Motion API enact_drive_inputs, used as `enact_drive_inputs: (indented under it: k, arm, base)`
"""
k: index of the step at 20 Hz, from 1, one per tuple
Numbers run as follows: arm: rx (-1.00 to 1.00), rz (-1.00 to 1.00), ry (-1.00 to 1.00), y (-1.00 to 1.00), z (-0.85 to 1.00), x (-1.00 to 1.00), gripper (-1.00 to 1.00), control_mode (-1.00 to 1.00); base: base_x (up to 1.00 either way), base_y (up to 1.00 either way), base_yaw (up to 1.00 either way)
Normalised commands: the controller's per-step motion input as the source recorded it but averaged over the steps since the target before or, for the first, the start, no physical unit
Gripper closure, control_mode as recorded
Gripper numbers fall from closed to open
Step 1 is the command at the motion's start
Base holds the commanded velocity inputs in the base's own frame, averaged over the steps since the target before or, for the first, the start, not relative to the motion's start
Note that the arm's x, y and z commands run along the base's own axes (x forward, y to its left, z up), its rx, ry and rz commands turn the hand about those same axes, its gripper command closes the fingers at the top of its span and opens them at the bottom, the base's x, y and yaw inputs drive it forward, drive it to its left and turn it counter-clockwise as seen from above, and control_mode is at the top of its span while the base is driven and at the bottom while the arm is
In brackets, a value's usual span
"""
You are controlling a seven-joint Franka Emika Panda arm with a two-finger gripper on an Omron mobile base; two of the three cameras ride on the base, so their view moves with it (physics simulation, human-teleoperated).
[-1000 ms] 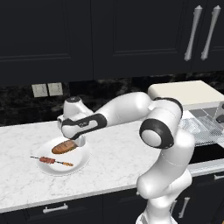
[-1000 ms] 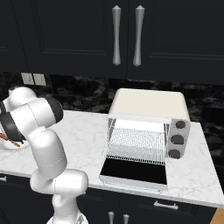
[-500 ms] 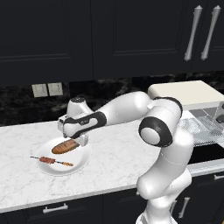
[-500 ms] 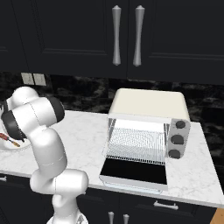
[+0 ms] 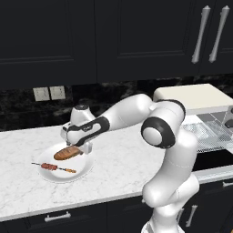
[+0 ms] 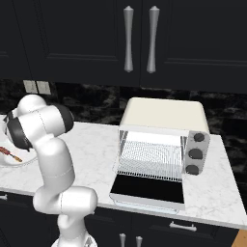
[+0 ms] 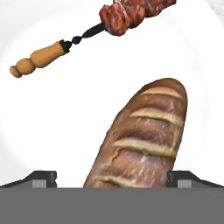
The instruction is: Pick up the kebab skewer and baguette bread, and place them inside the toaster oven. Close the toaster oven door and start by setting the timer.
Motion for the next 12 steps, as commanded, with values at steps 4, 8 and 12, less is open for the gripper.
enact_drive_inputs:
  k: [4,8,12]
  arm:
    - [0.0,0.0,0.0,0.06,-0.14,0.02,-1.0,-1.0]
    - [0.0,0.0,0.0,0.06,-0.08,0.16,-1.0,-1.0]
    - [0.0,0.0,0.0,0.03,0.0,0.03,-1.0,-1.0]
  base:
    - [0.0,0.0,0.0]
    - [0.0,0.0,0.0]
    - [0.0,0.0,0.0]
